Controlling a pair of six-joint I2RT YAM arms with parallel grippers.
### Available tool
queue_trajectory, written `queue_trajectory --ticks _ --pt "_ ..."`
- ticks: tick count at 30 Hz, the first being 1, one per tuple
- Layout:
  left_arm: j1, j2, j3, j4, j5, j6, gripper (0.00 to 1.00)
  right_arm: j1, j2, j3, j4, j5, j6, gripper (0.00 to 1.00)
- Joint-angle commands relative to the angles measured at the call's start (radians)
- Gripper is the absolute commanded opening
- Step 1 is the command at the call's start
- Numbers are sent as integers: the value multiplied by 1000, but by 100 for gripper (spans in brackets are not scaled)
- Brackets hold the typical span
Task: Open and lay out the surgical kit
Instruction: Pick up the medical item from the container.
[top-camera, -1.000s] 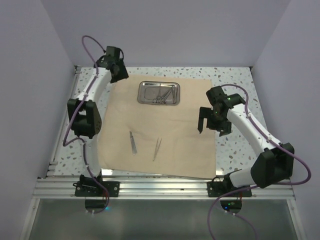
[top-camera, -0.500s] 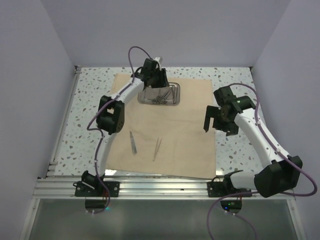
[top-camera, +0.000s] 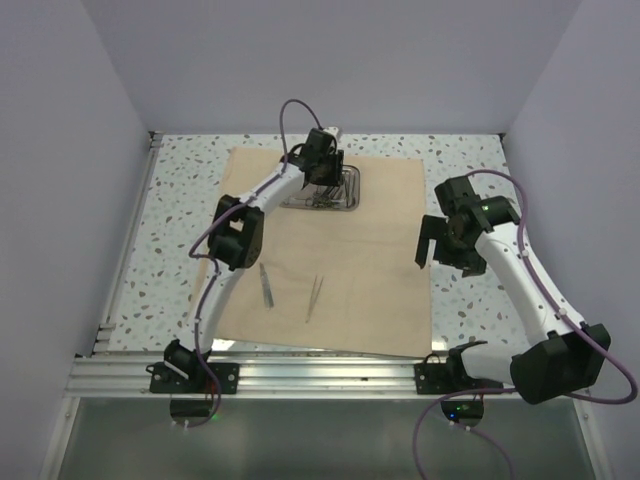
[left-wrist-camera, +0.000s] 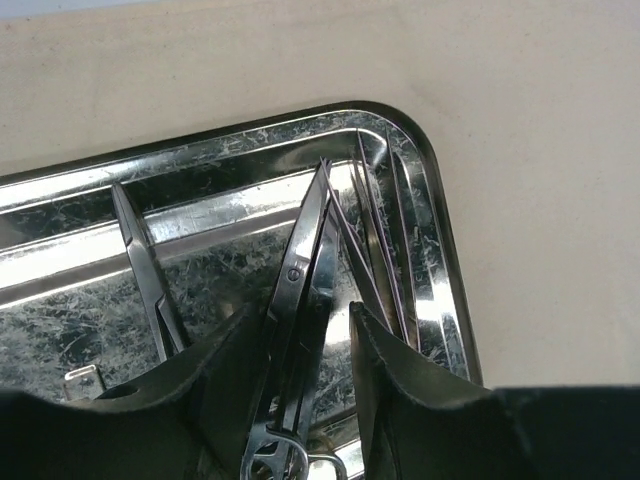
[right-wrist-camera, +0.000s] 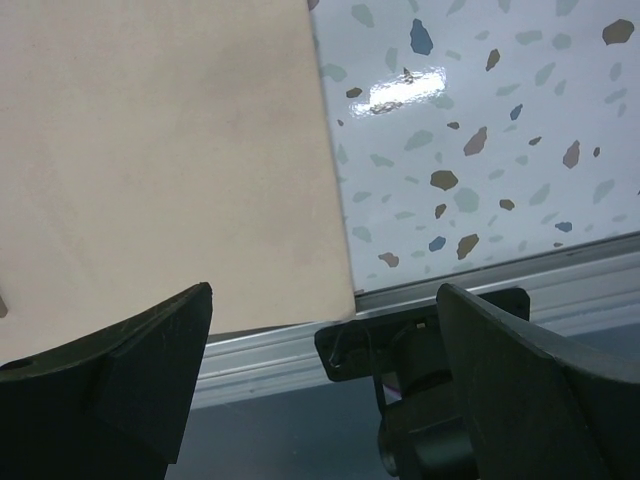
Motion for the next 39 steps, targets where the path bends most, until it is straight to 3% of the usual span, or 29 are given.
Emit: queue_trajectory --ticks 1,8,11,12,15,23,30,37,39 --pt "-26 28 43 -79 -110 82 45 -13 -20 -5 -18 10 -3 98" --pt "-29 65 33 -222 -193 117 36 -23 -16 -9 -7 0 -15 98" --pt "-29 76 21 -254 -196 120 24 -23 -11 -11 2 -9 -18 98" --pt "-28 77 18 -262 -198 119 15 -23 -10 -12 4 -16 -20 98" --pt "-25 65 10 -273 -215 120 0 -23 -10 -19 13 -27 -21 98" --pt "4 1 6 -281 -232 105 0 -23 -16 -34 24 -50 -20 99" --pt "8 -73 7 -284 -338 120 0 -23 -19 -39 36 -73 -21 98" --pt "3 -99 -33 -268 -319 116 0 -25 -22 -43 41 -92 -20 98" --pt "3 -78 -34 -276 -299 117 6 -23 -25 -43 41 -93 -20 98"
